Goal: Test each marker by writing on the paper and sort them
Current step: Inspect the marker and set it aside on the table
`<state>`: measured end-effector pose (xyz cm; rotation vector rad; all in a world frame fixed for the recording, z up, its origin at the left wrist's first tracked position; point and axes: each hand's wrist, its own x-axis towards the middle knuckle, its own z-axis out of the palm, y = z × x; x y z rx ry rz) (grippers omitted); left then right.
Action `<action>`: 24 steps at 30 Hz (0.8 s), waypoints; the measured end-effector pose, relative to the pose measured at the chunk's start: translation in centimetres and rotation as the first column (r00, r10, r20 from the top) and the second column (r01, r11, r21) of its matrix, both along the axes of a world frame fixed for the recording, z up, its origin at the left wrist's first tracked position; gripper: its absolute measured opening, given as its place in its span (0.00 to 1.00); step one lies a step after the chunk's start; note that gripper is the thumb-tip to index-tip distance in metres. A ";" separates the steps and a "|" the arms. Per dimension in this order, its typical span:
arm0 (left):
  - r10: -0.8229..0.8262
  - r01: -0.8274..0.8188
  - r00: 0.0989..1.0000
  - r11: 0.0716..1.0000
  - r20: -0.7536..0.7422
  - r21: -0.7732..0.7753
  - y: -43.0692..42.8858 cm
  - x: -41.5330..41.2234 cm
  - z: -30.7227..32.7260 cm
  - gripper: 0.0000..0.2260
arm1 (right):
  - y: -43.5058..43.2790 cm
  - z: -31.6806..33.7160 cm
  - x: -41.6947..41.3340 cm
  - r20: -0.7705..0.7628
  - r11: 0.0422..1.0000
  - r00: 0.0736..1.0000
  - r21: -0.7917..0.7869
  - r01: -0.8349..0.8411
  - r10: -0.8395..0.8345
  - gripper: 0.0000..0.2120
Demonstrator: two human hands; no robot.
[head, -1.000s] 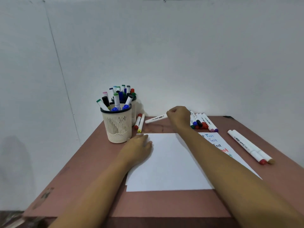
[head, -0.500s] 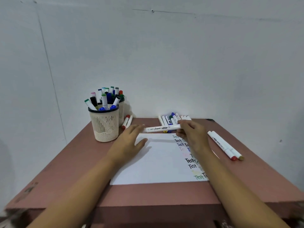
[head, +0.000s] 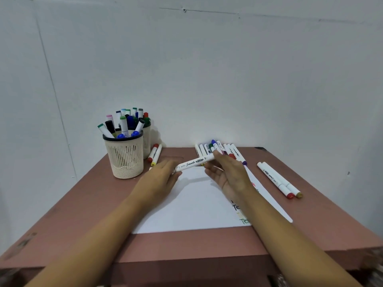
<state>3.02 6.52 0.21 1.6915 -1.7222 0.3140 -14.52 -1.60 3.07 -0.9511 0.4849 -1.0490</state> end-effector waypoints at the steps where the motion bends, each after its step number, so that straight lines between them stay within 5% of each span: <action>1: -0.011 0.011 1.000 1.000 0.001 -0.004 0.0 -0.1 0.0 0.11 | 0.2 -0.1 0.2 -0.040 0.999 0.998 -0.007 -0.045 0.045 0.06; 6: -0.065 0.067 0.997 0.997 0.052 -0.044 -0.2 -0.4 0.0 0.16 | 0.8 -0.5 0.8 -0.232 0.985 0.965 -0.098 -0.145 0.119 0.07; 18: -0.103 0.101 0.995 0.992 -0.017 -0.073 0.1 -1.1 0.3 0.22 | 0.5 -0.7 1.0 -0.202 0.975 0.971 -0.153 -0.159 0.126 0.08; 24: -0.034 0.033 0.999 0.998 -0.023 -0.053 -0.1 -0.8 0.3 0.17 | 0.5 -1.0 1.1 -0.238 0.956 0.966 -0.244 -0.160 0.100 0.07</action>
